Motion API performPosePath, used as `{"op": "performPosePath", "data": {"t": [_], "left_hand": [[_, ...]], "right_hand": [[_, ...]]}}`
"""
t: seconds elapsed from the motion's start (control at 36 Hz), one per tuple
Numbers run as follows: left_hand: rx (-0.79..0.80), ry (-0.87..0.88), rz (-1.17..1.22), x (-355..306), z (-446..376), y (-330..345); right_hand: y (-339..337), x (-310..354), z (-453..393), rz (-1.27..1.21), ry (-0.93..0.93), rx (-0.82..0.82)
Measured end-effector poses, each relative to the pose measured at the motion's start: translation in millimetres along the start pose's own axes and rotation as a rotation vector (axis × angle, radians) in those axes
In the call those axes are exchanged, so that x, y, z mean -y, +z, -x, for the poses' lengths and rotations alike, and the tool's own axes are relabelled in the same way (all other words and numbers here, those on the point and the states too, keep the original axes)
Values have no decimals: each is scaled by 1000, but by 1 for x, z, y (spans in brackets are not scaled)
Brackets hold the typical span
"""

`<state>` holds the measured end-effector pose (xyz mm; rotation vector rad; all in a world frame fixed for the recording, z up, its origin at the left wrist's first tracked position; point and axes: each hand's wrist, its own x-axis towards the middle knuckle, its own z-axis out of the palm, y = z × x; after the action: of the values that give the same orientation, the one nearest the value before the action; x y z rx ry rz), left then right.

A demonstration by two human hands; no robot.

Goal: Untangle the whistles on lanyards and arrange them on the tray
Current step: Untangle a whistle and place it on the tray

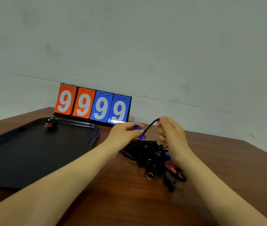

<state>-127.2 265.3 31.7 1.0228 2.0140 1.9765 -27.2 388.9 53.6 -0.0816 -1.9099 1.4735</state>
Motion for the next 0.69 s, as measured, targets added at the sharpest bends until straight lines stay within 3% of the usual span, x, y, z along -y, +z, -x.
{"op": "performPosePath", "data": {"t": [0.17,0.36,0.47,0.61,0.69], "left_hand": [[249,2,204,-13,9,7],[369,-46,583,-23,17,16],[315,-77,753,-23,16,19],[158,-99,903,-20,11,15],[51,-83,874,-19,6,8]], "right_hand": [[-18,-8,-16,-152,109,-164],[-14,-15,-14,31,117,-110],[-6,-19,-6,340,-21,45],[5,-26,0,493,-108,119],[8,-30,2,569,-147,162]]}}
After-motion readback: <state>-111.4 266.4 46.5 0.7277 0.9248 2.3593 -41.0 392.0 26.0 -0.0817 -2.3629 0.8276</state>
